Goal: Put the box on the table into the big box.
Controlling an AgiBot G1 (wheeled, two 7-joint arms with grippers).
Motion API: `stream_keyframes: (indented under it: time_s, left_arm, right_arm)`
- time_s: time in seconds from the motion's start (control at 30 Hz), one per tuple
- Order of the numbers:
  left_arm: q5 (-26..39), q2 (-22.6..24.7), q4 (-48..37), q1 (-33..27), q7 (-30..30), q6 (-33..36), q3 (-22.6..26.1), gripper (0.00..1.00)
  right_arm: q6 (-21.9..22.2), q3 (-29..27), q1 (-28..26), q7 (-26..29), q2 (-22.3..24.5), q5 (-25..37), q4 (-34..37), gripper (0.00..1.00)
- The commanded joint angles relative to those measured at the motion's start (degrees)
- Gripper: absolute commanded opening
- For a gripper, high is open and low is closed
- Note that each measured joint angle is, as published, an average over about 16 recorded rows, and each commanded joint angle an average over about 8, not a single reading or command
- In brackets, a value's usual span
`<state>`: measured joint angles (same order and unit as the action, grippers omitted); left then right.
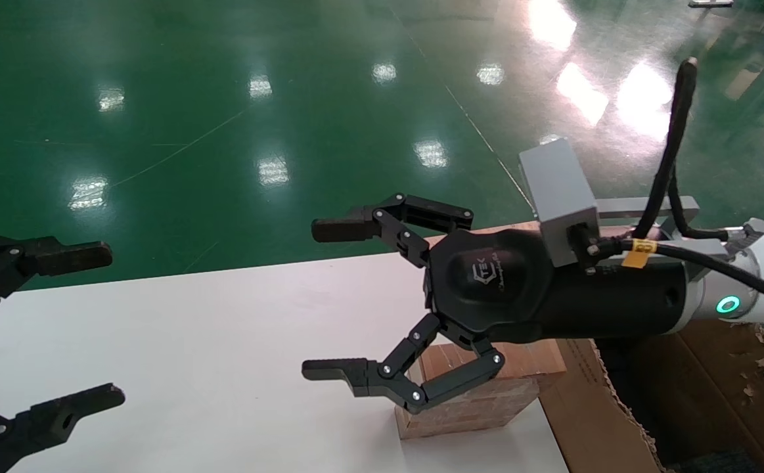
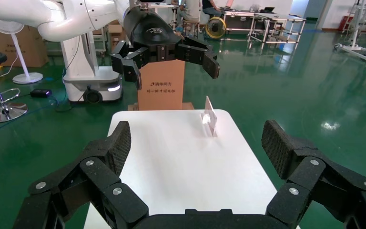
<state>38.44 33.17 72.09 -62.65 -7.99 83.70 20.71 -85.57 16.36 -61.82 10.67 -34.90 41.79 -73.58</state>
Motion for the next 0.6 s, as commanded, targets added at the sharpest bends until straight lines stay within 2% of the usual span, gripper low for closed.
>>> stream_keyframes:
  time_s: [0.03,0.6]
  left_arm:
    - [0.0,0.0,0.0,0.0,0.0,0.0,0.0,1.0]
    - [0.0,0.0,0.0,0.0,0.0,0.0,0.0,1.0]
  right_arm:
    - [0.0,0.0,0.0,0.0,0.0,0.0,0.0,1.0]
    - [-0.02,-0.04,0.03,0.01,0.0,0.02,0.0,1.0]
